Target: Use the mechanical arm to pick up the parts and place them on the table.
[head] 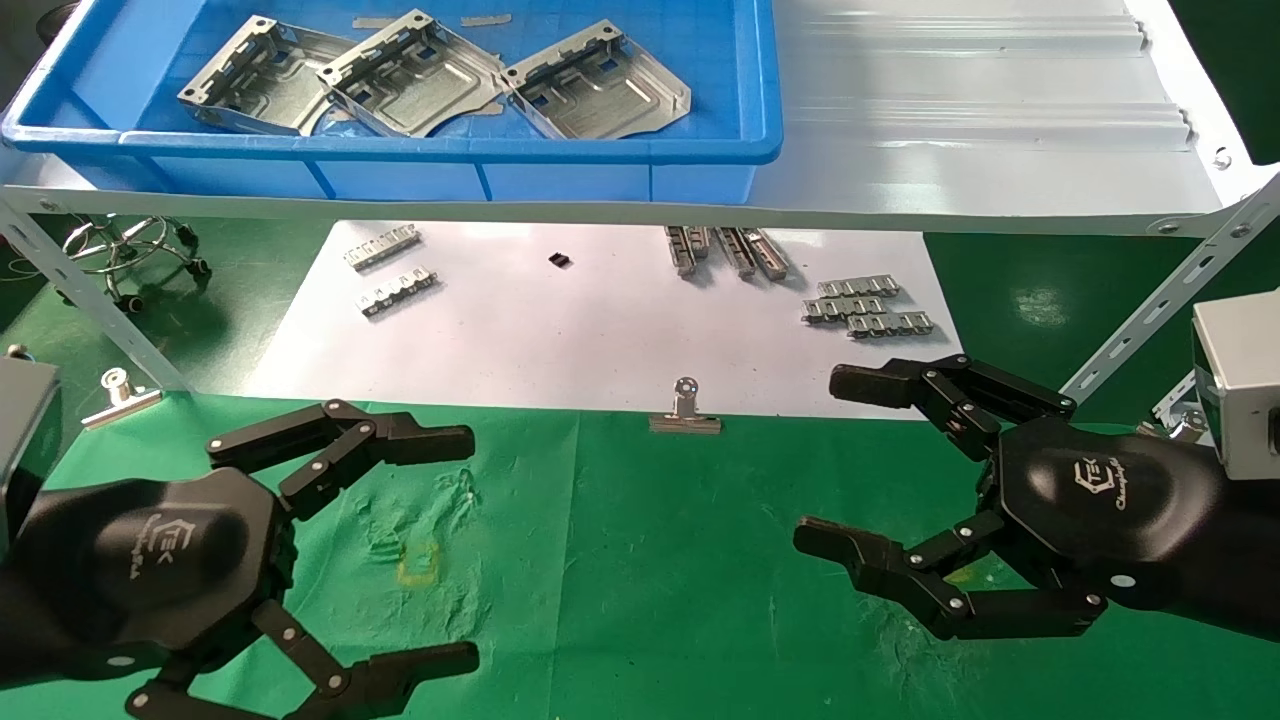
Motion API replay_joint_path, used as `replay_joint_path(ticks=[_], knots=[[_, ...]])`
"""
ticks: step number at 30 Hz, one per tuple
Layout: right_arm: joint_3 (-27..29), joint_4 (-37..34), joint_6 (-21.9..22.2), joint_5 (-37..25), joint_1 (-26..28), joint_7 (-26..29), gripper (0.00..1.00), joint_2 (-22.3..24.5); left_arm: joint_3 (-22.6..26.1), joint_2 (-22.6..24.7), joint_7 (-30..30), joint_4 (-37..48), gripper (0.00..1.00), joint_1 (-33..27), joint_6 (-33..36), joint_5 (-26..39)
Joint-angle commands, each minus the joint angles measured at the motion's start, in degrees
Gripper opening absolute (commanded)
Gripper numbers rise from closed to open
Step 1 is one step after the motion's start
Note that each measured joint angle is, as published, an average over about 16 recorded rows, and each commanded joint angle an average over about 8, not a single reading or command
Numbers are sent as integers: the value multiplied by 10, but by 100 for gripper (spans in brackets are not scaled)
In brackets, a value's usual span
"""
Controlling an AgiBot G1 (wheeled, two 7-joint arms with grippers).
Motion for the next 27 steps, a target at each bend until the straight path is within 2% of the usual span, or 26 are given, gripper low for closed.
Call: replay_joint_path(ticks=[1, 18, 19, 21, 25, 26, 27], knots=[[0, 0, 0, 0, 0, 0, 100, 0, 0, 0, 0, 0, 100, 0, 0, 0], [0, 0, 0, 0, 0, 0, 99, 0, 0, 0, 0, 0, 100, 0, 0, 0], [0, 0, 0, 0, 0, 0, 94, 0, 0, 0, 0, 0, 100, 0, 0, 0], [0, 0, 0, 0, 0, 0, 78, 0, 0, 0, 0, 0, 100, 0, 0, 0], [0, 0, 0, 0, 0, 0, 28, 0, 0, 0, 0, 0, 100, 0, 0, 0], [0, 0, 0, 0, 0, 0, 19, 0, 0, 0, 0, 0, 100, 0, 0, 0], [0, 0, 0, 0, 0, 0, 21, 0, 0, 0, 0, 0, 100, 0, 0, 0]])
